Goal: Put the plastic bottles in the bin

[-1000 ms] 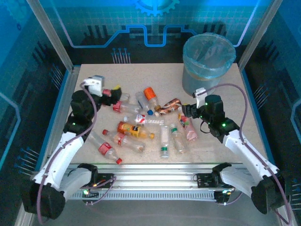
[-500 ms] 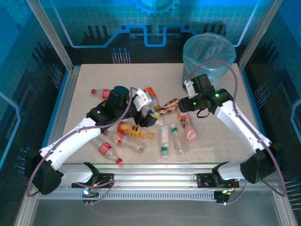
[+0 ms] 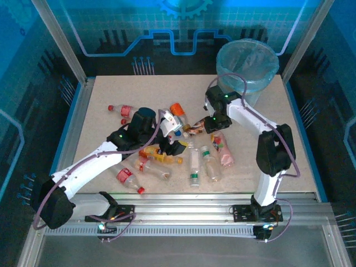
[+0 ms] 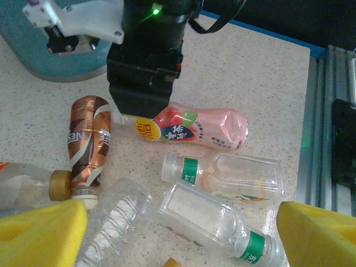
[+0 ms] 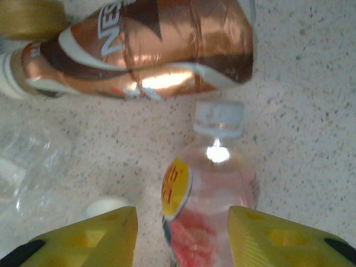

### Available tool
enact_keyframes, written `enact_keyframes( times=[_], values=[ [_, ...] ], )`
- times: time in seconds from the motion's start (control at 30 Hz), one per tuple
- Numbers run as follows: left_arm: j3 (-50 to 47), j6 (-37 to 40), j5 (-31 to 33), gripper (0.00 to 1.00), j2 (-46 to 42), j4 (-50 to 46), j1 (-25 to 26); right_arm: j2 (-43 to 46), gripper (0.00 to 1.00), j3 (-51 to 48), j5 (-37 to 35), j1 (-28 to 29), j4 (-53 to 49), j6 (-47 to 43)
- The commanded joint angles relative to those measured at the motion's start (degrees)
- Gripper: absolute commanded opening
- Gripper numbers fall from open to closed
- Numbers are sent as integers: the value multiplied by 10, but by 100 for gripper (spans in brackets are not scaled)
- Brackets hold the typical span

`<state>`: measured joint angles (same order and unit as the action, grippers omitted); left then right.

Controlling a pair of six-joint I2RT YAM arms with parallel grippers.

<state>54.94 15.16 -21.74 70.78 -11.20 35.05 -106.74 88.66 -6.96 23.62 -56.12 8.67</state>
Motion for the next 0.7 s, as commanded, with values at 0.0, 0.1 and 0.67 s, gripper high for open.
enact_keyframes(
  times=[0.0,0.1,0.67],
  values=[
    [-7,12,13,89,-15,17,1,-41,50,44,-26,0,-20,-13],
    [-10,15,16,89,-16,19,0,-77,51,70,-41,-4,-25,-16],
    [-15,36,43,90,-16,17,1,-146,52,78,-43,-27,-9,-29]
  ],
)
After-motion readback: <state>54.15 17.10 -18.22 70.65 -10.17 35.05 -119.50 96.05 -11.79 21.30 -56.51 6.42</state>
